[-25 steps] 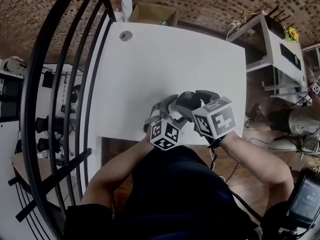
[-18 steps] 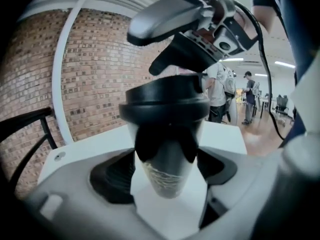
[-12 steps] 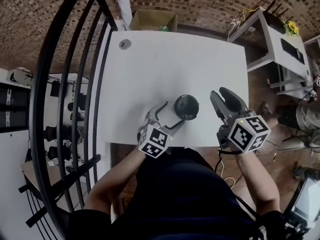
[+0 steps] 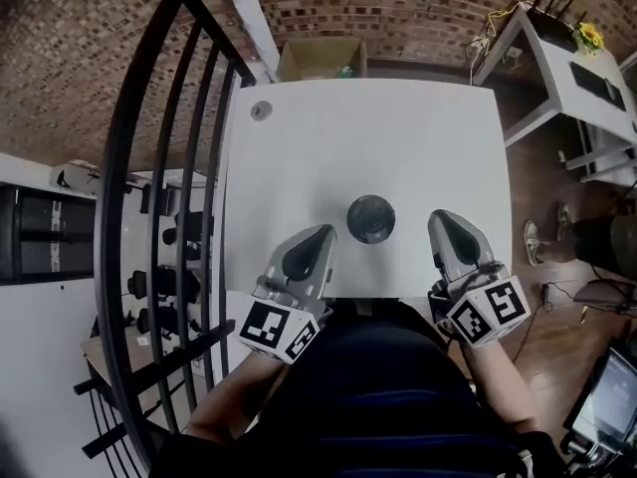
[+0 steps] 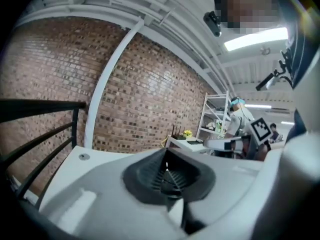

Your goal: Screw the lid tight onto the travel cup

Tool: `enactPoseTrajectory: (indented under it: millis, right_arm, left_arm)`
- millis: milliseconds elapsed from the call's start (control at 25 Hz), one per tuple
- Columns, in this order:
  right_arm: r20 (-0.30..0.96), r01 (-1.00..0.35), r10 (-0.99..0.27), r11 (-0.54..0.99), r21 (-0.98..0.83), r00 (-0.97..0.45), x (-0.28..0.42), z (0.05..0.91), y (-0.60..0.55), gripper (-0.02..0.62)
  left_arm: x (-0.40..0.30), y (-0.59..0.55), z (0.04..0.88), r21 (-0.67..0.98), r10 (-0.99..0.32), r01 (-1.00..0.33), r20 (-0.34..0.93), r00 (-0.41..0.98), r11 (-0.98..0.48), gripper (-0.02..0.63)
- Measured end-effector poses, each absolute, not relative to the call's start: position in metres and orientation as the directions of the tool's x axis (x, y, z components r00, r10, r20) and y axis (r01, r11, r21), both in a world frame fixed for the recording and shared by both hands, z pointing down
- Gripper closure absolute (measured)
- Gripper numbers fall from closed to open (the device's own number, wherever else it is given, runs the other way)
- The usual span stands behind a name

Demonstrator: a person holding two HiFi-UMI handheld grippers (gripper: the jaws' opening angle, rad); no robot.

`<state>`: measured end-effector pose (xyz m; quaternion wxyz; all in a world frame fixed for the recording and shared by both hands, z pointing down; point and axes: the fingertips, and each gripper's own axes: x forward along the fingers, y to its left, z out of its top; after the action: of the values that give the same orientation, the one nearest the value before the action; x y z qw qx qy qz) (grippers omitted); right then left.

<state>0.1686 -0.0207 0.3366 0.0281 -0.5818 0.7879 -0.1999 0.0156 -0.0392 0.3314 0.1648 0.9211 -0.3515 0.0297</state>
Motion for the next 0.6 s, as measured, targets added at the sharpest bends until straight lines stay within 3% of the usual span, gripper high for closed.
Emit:
enactPoseTrajectory:
  millis: [240, 600]
  right_arm:
    - [0.098, -0.928, -0.941, 0.297, -0.225, -0.325, 0.168, 0.309, -0.017, 0.583]
    - [0.101, -0.931, -0.937, 0.313, -0.189, -0.335, 0.173, 0.306, -0.011, 0.583]
  left_arm:
    - [0.047, -0.022, 0.318, 0.228, -0.614, -0.631, 0.15, 0.775, -0.741, 0.6]
    - [0.058, -0.013, 0.317, 0.228, -0.615, -0.628, 0.134, 0.777, -0.744, 0.599]
